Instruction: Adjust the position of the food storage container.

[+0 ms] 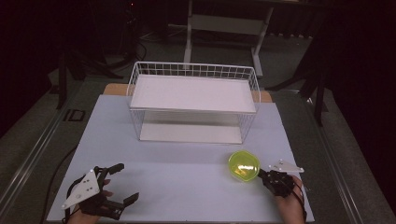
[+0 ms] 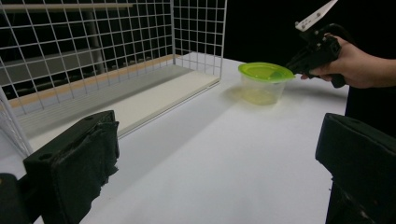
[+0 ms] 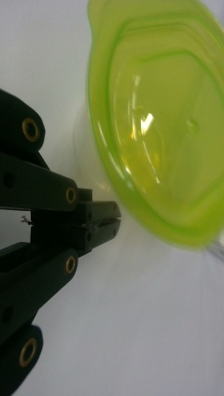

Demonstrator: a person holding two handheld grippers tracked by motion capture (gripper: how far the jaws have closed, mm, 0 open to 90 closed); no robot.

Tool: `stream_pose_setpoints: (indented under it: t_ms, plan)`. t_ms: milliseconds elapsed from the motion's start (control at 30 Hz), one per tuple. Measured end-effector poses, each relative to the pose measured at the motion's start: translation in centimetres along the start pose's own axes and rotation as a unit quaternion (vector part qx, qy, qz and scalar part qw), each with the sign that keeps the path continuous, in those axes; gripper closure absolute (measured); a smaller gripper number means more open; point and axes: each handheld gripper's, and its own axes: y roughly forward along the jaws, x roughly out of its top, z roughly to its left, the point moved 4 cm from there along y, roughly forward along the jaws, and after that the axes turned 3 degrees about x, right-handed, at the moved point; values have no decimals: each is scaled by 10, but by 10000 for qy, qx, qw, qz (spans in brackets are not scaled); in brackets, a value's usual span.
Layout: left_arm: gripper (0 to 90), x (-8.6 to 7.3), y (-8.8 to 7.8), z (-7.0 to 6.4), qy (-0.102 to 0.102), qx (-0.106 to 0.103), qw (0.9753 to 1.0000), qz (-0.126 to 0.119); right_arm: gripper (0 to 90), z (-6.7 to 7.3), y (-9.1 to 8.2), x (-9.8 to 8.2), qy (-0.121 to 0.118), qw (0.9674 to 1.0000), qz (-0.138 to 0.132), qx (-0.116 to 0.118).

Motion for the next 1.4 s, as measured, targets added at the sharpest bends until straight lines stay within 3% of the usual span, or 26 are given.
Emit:
stream_pose_setpoints:
  t_ms: [133,333,500,667,800,1133,1400]
  plan:
    - [4,0,0,0,-27,-7,10000,-11,900,8,6,1,-88,9998,89,125]
    - [4,0,0,0,-10,-26,10000,-7,900,23,12,6,-155,9984,67,545]
    - [4,0,0,0,-5,-19,10000,-2,900,13,18,12,-228,9992,60,332]
    - [4,0,0,0,-17,-14,10000,-6,900,-7,26,27,-40,9996,-74,280]
    - [4,-1,0,1,-19,-8,10000,4,900,-10,32,29,50,9993,-79,374]
    - [4,-1,0,1,-8,-23,10000,14,900,15,35,23,-92,9970,57,763]
    - [4,-1,0,0,9,-19,10000,35,900,42,38,22,-240,9932,97,1133]
